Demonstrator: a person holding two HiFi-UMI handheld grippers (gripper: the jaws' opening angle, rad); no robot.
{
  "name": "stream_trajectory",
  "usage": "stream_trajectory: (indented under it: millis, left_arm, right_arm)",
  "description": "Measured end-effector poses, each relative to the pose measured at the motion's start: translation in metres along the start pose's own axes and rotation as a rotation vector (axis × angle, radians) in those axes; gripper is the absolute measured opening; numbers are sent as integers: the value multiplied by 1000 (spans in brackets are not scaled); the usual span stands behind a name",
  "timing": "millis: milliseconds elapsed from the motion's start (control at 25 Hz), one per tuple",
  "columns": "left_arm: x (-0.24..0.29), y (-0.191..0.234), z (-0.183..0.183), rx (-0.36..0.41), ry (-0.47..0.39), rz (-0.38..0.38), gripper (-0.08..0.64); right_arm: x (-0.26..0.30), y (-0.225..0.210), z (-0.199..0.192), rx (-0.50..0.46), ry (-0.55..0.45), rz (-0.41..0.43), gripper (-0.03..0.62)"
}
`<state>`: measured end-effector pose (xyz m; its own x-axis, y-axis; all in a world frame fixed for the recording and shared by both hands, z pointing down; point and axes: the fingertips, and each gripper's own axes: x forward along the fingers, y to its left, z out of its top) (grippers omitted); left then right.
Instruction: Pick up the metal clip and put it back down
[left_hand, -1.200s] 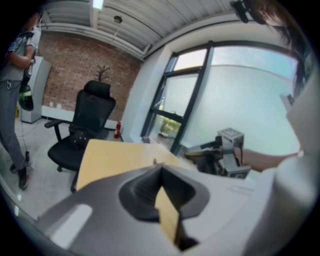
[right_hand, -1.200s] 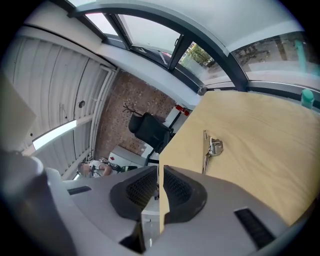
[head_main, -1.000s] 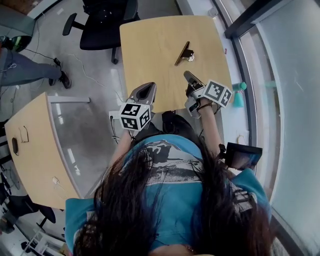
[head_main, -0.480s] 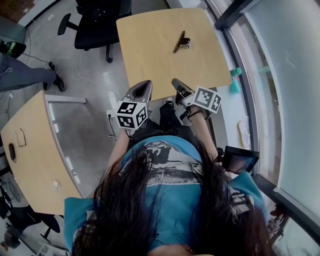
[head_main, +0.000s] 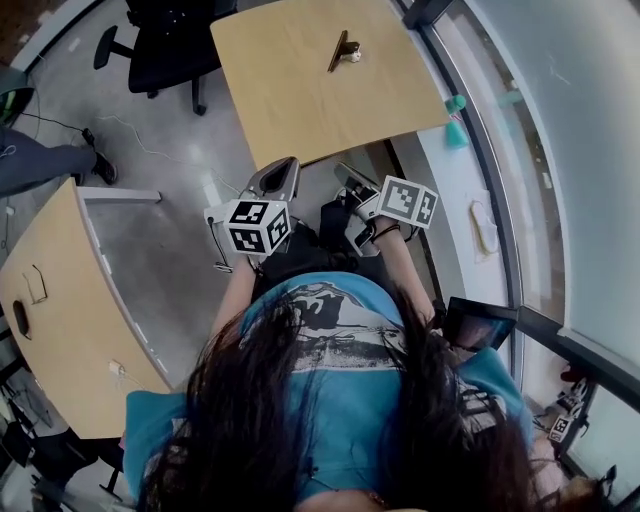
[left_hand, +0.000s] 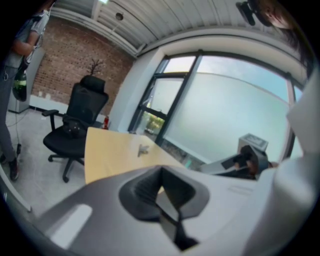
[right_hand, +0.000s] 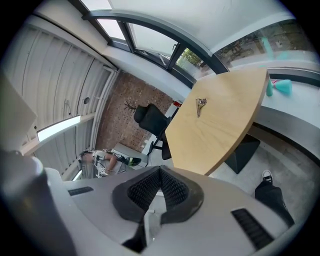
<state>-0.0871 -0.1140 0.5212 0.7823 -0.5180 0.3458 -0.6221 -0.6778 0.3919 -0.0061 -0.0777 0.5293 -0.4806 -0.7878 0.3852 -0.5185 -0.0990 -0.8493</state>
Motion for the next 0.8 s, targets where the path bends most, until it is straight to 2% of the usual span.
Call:
stream_trajectory:
  millis: [320,520,800]
  left_arm:
    - [-5,-43,-26,22,30,-48,3]
    - [-8,-71,-28,46,25,-63,3]
    - [-22,-137,-54,71,39,-76,3]
  right_arm:
    - [-43,-14,-21,3,-16,-30,14]
    - [-68,-17,-30,5,-22,-26,15]
    - [-129,-34,-49,-15,-20,-36,15]
